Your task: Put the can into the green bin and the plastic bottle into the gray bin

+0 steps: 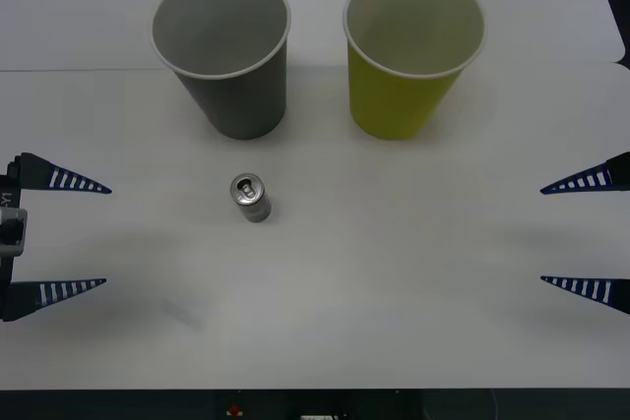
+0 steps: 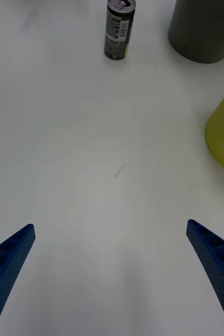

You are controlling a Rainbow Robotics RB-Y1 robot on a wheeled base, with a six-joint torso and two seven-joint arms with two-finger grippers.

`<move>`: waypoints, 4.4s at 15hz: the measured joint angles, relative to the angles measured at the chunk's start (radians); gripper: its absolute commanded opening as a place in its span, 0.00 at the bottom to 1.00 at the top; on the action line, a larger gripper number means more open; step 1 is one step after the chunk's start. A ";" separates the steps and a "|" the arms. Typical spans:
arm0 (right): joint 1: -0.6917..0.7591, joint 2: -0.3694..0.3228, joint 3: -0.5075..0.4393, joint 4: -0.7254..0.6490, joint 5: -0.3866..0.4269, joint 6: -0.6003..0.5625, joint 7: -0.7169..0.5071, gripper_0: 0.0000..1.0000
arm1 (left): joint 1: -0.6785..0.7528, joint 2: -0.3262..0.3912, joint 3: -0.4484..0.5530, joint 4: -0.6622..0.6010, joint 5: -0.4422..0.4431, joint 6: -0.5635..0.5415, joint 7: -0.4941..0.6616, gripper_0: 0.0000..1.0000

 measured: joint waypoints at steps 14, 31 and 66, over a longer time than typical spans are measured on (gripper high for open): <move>0.000 0.000 0.000 0.000 0.000 0.000 0.000 1.00 | 0.032 -0.075 0.043 0.022 0.017 0.041 0.002 1.00; 0.000 0.000 0.000 0.000 0.000 0.000 0.000 1.00 | -0.199 -0.078 -0.384 0.377 0.325 0.209 -0.261 1.00; 0.000 0.000 0.000 0.000 0.000 0.000 0.000 1.00 | -0.894 -0.409 -1.067 1.185 0.811 0.136 -0.505 1.00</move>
